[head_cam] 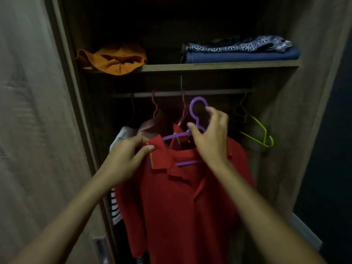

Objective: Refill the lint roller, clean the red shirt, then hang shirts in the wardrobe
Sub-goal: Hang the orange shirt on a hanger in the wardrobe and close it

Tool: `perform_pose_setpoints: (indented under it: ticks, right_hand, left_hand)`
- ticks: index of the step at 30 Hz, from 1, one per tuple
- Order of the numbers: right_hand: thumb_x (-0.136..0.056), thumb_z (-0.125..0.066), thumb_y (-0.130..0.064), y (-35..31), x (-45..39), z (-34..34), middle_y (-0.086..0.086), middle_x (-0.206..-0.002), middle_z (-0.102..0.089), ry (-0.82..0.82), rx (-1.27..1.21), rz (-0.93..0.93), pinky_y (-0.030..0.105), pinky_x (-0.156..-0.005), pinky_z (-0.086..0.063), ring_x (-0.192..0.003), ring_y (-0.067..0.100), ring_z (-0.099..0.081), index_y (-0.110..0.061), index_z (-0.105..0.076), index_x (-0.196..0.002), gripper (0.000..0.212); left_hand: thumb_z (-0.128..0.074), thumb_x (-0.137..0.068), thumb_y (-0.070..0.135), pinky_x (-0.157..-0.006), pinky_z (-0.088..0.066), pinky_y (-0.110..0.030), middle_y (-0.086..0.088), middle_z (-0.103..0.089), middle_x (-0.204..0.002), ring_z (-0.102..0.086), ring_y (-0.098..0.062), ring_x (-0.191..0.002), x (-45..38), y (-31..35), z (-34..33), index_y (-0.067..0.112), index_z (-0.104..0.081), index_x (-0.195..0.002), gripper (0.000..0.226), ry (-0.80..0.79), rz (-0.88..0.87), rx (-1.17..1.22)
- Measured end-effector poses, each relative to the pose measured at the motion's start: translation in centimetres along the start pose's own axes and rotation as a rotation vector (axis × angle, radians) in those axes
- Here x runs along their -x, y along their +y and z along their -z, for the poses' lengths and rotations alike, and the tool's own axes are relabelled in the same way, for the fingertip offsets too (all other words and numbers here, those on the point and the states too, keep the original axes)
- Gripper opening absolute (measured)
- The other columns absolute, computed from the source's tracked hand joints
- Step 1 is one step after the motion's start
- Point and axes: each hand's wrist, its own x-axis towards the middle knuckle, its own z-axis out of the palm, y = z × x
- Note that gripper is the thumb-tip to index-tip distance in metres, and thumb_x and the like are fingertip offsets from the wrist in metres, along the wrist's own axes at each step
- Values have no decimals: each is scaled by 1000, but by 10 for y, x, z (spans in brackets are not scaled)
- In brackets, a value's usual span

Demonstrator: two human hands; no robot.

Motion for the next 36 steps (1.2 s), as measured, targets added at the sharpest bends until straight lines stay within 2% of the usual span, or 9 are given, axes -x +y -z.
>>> perform_pose_setpoints:
  ticks: [2,5,8,13,15,17,22,25,36]
  right_hand:
    - [-82,-74,-30,-4,29,0,3,-109,-58,151,-120,-128,28,-90,-45,-99,18,-58,-13,-59,-113,38]
    - [-91,-62,-38,-17,69,-6,-6,-91,-71,-258,-402,-331,23,-78,-48,-85,6,-64,-15,-70,-98,25]
    - [-94,-57,-37,-14,62,-11,-2,-70,-63,-272,-534,-430,33,-70,-45,-69,7,-55,-10,-64,-76,34]
    - [-96,-52,-13,8,27,6,8,-66,-56,-299,-439,-597,23,-55,-40,-61,15,-49,-4,-66,-81,23]
    - [-93,-53,-6,22,17,6,22,-74,-59,-333,-412,-642,20,-48,-36,-63,19,-48,15,-62,-101,25]
    - [-91,-57,-6,31,2,5,17,-82,-67,-331,-385,-651,15,-52,-41,-66,13,-54,10,-65,-107,25]
    - [-89,-56,-7,47,-56,-9,16,-74,-57,-379,-376,-615,30,-66,-41,-69,25,-53,9,-66,-89,19]
    - [-88,-54,-14,59,-93,-25,15,-71,-61,-366,-332,-578,32,-66,-43,-68,26,-58,-7,-66,-68,25]
    - [-89,-55,-10,103,-108,-49,20,-90,-73,-409,-218,-629,27,-57,-50,-68,27,-67,2,-71,-90,21]
  left_hand:
    - [-61,-91,28,-61,-37,-18,9,-64,-74,-58,-5,-71,1,6,-13,15,-65,-88,14,95,-24,-12]
    - [-55,-89,32,-64,-36,-6,14,-64,-76,-59,1,-75,4,22,-36,16,-65,-89,19,141,0,77]
    - [-50,-91,39,-74,-43,-7,14,-72,-92,-63,6,-87,9,43,-59,18,-68,-102,30,86,-43,178]
    - [-34,-99,30,-82,-50,-15,-3,-76,-94,-70,-10,-92,-10,45,-62,7,-75,-96,47,-108,325,926]
    - [-35,-94,25,-93,-42,-11,1,-75,-101,-65,-5,-102,-23,34,-66,10,-75,-96,43,68,212,660]
    - [-38,-91,24,-102,-31,-8,0,-67,-120,-55,-3,-118,-40,17,-81,12,-71,-111,40,172,124,305]
    - [-37,-99,30,-118,-2,-33,-7,-12,-160,-7,-21,-149,-72,-19,-143,9,-22,-151,58,-78,165,-20]
    - [-35,-101,22,-117,4,-28,-1,2,-161,2,-17,-149,-76,-29,-167,11,-5,-152,60,-107,189,-31]
    - [-49,-97,20,-113,3,-21,11,13,-148,7,-5,-140,-71,-37,-188,10,4,-151,77,-114,128,-7]
